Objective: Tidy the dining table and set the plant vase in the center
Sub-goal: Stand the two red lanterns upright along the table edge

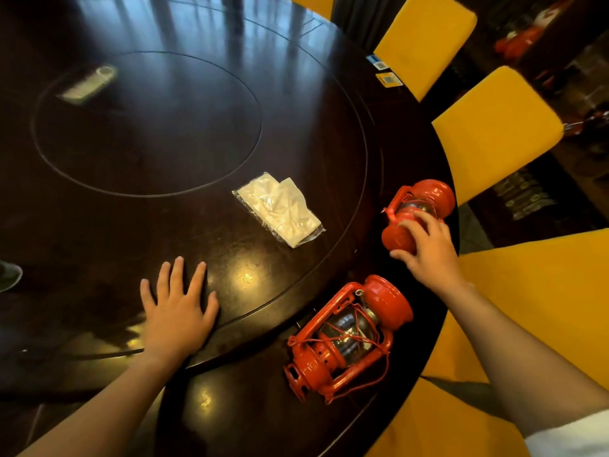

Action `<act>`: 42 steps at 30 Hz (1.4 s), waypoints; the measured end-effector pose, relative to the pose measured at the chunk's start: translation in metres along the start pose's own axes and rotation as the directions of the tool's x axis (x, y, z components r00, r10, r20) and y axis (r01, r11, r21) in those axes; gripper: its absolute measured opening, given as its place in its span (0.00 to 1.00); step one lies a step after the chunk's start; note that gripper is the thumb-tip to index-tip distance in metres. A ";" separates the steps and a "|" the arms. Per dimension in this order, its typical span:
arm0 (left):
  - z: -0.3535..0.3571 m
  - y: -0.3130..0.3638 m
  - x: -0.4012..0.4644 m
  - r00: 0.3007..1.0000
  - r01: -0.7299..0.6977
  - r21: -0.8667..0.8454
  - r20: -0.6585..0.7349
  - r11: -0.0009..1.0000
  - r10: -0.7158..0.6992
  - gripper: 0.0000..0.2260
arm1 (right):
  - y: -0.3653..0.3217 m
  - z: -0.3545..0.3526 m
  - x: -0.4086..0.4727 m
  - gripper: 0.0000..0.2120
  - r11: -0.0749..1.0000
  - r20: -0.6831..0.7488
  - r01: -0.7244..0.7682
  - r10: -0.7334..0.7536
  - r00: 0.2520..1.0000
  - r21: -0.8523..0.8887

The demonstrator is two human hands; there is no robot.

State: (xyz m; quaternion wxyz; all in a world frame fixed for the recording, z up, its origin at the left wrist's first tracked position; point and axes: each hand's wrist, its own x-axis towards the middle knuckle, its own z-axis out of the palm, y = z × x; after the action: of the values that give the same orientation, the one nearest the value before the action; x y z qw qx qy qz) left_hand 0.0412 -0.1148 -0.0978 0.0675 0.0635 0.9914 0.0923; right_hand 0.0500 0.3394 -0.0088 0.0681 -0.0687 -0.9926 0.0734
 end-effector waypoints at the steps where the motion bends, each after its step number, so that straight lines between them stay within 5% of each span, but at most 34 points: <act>1: 0.000 0.000 0.000 1.000 0.000 -0.001 -0.001 1.000 0.000 0.31 | 0.000 -0.005 0.004 0.30 0.995 -0.029 -0.058 0.061 0.998 0.086; 7: 0.001 0.001 0.000 1.000 0.009 -0.008 0.001 1.000 -0.009 0.31 | 0.000 -0.039 0.026 0.29 0.812 -0.136 -0.246 0.368 0.920 0.530; 11: 0.000 0.001 0.001 1.000 0.013 -0.003 0.001 1.000 -0.013 0.31 | 0.001 -0.062 0.037 0.27 0.478 -0.049 -0.298 0.588 0.807 0.826; 15: 0.002 0.002 0.000 1.000 0.017 -0.008 0.000 1.000 -0.017 0.31 | 0.004 -0.073 0.043 0.22 0.255 0.073 -0.330 0.683 0.727 0.909; 21: 0.004 -0.001 0.002 1.000 0.010 0.000 -0.012 1.000 -0.010 0.31 | 0.012 -0.074 0.044 0.24 0.173 0.169 -0.392 0.697 0.696 0.903; 30: 0.010 -0.005 0.003 1.000 0.004 0.009 -0.022 1.000 -0.004 0.30 | 0.012 -0.074 0.052 0.17 0.257 0.168 -0.408 0.631 0.758 0.876; 36: 0.004 0.001 0.002 1.000 0.011 -0.011 -0.028 1.000 -0.011 0.31 | 0.014 -0.070 0.054 0.34 0.282 0.170 -0.419 0.619 0.767 0.863; 38: 0.002 0.003 0.001 0.999 0.019 -0.021 -0.026 1.000 -0.019 0.31 | 0.007 -0.076 0.046 0.39 0.251 0.169 -0.433 0.668 0.725 0.866; 42: -0.002 0.004 -0.002 1.000 0.020 -0.038 -0.017 0.999 -0.021 0.30 | -0.019 -0.100 -0.001 0.26 -0.079 0.158 -0.192 0.884 0.440 0.978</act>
State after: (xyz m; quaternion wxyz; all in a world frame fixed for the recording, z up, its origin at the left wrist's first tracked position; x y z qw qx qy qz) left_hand 0.0431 -0.1111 -0.0952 0.0608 0.0511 0.9906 0.1110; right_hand 0.0633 0.3339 0.0925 0.3416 -0.4601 -0.5136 0.6386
